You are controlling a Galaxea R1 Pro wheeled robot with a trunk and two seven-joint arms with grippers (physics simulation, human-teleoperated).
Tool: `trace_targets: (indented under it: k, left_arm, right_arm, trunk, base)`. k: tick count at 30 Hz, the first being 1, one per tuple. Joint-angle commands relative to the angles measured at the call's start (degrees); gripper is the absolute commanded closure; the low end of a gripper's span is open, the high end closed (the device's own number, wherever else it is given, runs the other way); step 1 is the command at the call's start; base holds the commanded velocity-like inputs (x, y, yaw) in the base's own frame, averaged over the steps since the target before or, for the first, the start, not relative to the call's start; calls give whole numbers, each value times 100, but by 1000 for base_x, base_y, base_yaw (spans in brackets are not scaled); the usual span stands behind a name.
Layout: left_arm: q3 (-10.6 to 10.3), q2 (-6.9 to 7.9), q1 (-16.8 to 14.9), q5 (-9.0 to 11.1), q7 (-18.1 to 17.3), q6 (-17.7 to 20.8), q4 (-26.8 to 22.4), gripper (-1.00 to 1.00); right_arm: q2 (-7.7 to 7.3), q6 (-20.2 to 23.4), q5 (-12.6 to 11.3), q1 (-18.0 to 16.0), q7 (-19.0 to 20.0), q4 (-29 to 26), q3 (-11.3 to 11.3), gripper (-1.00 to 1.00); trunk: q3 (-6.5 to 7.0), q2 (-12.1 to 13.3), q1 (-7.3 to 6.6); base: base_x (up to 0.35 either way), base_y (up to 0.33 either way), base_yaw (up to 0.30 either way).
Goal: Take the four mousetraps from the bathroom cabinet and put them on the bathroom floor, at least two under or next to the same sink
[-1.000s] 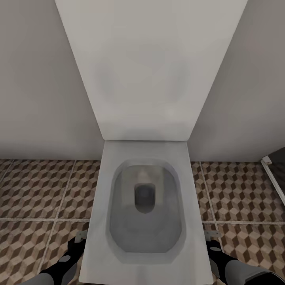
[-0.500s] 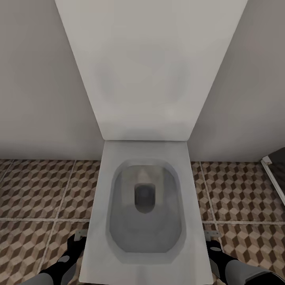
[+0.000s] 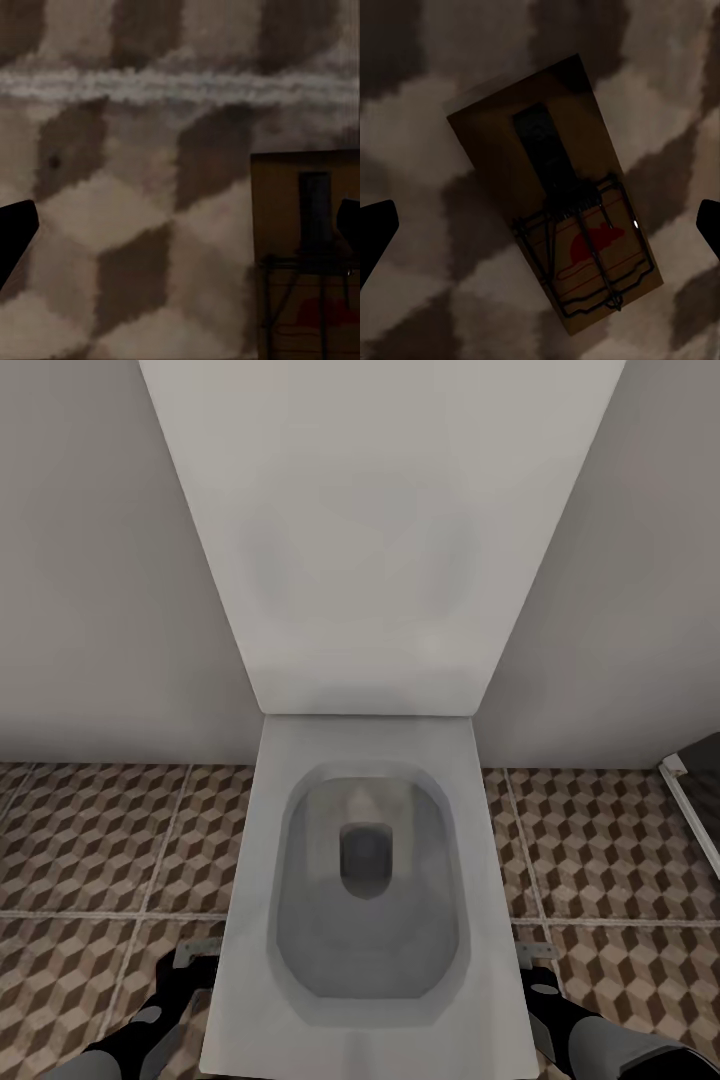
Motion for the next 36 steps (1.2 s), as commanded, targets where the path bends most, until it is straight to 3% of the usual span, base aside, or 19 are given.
trace_targets:
  k: [1,26,36]
  left_arm:
    - [-53,31,-1,47,6,-18,3,-100]
    - [-13,367,4,74,68,-35,-65,-100]
    - [2,419,5,90,64,-23,-91,-100]
  right_arm:
    - [2,-18,-53,-2,-8,5,49,-100]
    - [2,-27,-53,-2,-8,5,49,-100]
    - [3,-35,-52,-2,-8,1,49,-100]
  trunk:
    - [-3,-1,-1]
    - [-3,-1,-1]
    - [-3,-1,-1]
  base:
    - [0,0,0]
    - [-5,0,0]
    - [-231,0,0]
